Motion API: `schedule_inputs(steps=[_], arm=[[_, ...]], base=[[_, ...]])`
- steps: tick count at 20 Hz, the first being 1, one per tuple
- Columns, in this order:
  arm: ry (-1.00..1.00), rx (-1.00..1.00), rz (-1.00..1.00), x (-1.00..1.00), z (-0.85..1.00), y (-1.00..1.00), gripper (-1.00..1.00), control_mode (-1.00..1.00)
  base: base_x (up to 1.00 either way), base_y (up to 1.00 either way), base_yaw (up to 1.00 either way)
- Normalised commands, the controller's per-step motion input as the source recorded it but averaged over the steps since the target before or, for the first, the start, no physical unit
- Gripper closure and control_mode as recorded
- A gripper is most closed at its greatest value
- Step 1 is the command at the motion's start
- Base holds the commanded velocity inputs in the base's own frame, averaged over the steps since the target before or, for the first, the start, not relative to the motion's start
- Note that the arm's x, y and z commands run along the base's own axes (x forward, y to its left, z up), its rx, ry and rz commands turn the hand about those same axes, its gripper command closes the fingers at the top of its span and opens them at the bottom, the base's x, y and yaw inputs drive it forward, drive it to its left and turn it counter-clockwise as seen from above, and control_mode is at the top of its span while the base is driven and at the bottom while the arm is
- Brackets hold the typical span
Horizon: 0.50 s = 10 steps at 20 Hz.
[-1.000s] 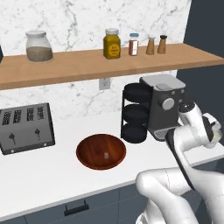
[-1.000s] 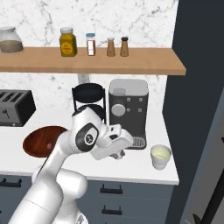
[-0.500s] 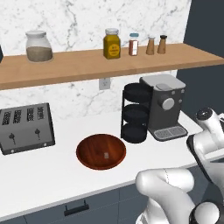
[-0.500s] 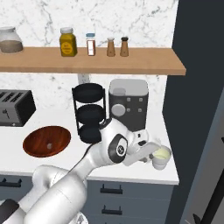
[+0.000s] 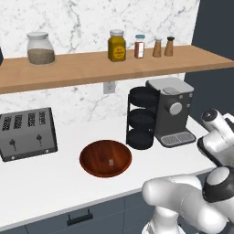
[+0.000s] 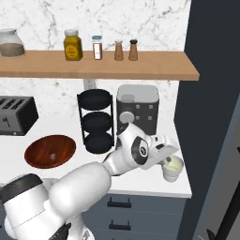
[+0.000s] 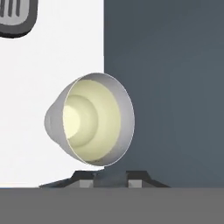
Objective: Grab a lemon wedge from the fridge and one ice cube from the ice bowl, and put them in the glass of lemonade.
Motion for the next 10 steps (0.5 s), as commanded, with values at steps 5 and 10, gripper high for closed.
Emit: schedule_inputs(steps=[5,10], arm=[[0.00,0.00,0.00,0.36,0.00,-0.33,1.00,-1.00],[-0.01,0.00,0.00,0.31,-0.07,-0.07,1.00,-1.00]], base=[[0.00,0.00,0.00],[0.00,0.00,0.00]])
